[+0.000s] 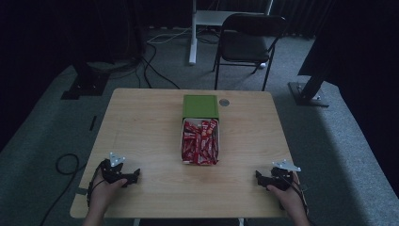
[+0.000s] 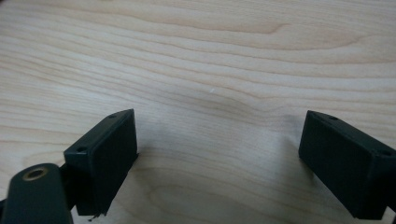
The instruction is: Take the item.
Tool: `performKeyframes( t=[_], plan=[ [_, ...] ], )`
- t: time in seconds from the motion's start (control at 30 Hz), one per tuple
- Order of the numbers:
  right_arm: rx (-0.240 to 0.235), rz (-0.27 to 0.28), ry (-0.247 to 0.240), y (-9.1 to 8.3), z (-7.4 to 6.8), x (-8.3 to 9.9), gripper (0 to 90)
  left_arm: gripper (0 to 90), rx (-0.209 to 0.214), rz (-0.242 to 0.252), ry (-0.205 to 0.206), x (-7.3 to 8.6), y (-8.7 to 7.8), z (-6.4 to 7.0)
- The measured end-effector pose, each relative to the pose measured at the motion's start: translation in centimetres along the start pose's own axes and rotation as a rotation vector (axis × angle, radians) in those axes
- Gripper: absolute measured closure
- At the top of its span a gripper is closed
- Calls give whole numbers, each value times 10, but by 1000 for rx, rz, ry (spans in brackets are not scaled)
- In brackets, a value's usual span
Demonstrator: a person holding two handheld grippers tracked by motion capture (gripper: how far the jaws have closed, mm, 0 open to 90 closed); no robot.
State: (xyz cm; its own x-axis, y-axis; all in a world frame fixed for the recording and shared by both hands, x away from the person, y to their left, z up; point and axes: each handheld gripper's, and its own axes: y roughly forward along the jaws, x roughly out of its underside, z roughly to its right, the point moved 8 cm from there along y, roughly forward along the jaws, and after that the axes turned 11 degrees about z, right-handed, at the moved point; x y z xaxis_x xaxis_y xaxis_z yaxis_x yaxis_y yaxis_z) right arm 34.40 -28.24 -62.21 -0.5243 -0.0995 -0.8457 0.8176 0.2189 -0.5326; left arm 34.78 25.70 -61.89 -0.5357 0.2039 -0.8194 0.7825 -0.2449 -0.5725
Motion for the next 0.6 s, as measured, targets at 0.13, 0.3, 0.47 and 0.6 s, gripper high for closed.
performKeyframes(
  t=[0.13,0.3,0.47,0.6],
  plan=[
    [-24,3,23,-4,-3,-1,112,24,4,-7,-7,0,1,0],
    [-40,18,37,-9,-9,-10,130,23,8,-8,-9,0,1,0],
    [-76,41,20,-14,-26,-27,130,23,11,-7,-7,0,2,0],
    [-100,62,-2,-16,-38,-43,131,24,10,-7,-8,0,2,0]
  ],
)
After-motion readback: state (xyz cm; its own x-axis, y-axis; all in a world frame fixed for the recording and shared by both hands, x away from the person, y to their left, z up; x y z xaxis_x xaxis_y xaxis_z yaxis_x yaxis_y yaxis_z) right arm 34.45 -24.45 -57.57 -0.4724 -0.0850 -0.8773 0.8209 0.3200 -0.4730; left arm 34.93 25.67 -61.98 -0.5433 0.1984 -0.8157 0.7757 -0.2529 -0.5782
